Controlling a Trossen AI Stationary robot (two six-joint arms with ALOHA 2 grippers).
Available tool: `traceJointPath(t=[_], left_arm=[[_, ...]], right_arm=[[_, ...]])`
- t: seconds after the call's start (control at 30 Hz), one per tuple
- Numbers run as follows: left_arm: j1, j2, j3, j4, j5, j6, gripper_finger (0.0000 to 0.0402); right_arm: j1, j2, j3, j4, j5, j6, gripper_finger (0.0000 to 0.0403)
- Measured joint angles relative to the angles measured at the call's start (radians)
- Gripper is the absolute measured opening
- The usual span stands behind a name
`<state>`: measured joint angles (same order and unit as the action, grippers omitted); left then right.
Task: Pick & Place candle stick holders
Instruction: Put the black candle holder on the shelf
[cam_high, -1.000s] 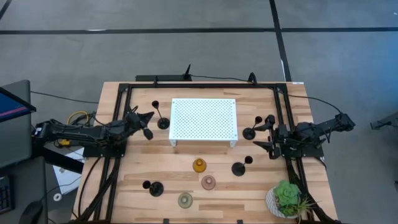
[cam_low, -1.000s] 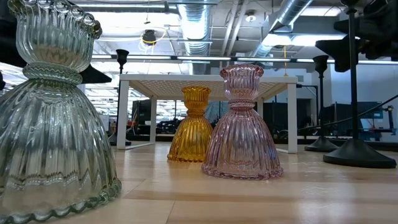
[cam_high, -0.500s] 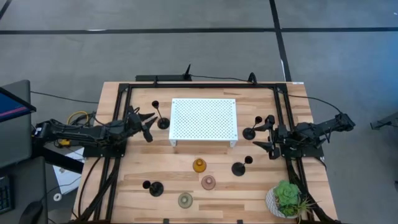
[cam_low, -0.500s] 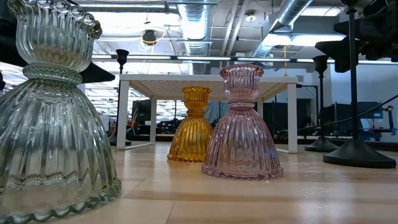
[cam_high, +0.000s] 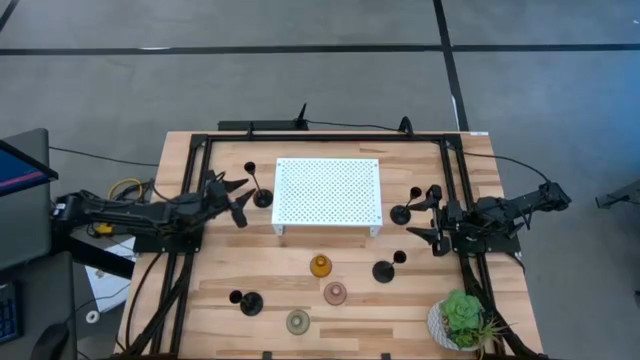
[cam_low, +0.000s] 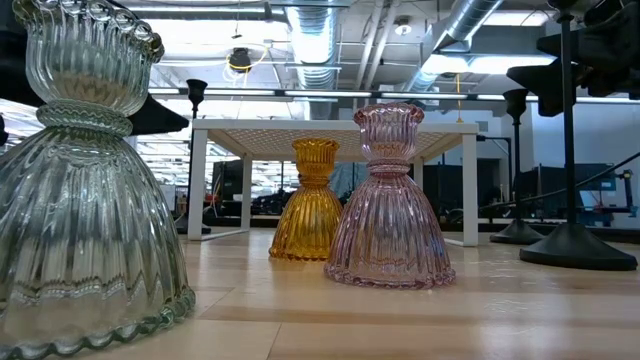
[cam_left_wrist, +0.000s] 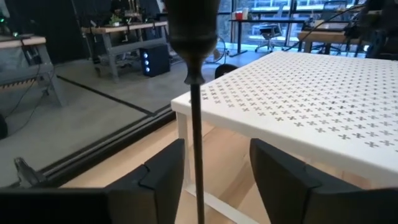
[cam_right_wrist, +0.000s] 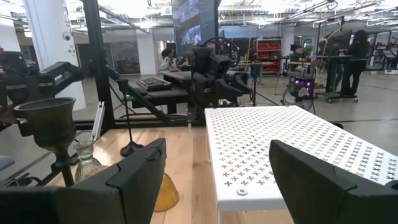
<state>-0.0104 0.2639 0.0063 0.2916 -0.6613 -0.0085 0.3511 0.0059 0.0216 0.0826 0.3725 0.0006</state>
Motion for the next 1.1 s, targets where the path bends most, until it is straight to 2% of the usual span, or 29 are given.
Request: traceJointPath(t=[0.2,0.5,0.63,0.73,1.1], left_arm=[[0.042,0.143,0.0,0.171,0.0,-0.015,0.02],[0.092,0.32,0.0,0.351,0.0,-0.016,0.0189],[0.105,0.377,0.001,0.445,0.0,-0.017,0.0181],[0.112,0.408,0.002,0.483,0.0,-0.016,0.0174],[0.111,0.419,0.002,0.495,0.0,-0.034,0.0122]], right_arm=[[-0.001,0.0,0.0,0.0,0.002,0.0,0.0276],[-0.001,0.0,0.0,0.001,0.004,0.0,0.0276],[0.0,0.0,0.0,0.001,0.067,-0.001,0.0276],[0.0,0.0,0.0,0.001,0.105,-0.001,0.0276],[0.0,0.0,0.0,0.008,0.105,0.0,0.0276]])
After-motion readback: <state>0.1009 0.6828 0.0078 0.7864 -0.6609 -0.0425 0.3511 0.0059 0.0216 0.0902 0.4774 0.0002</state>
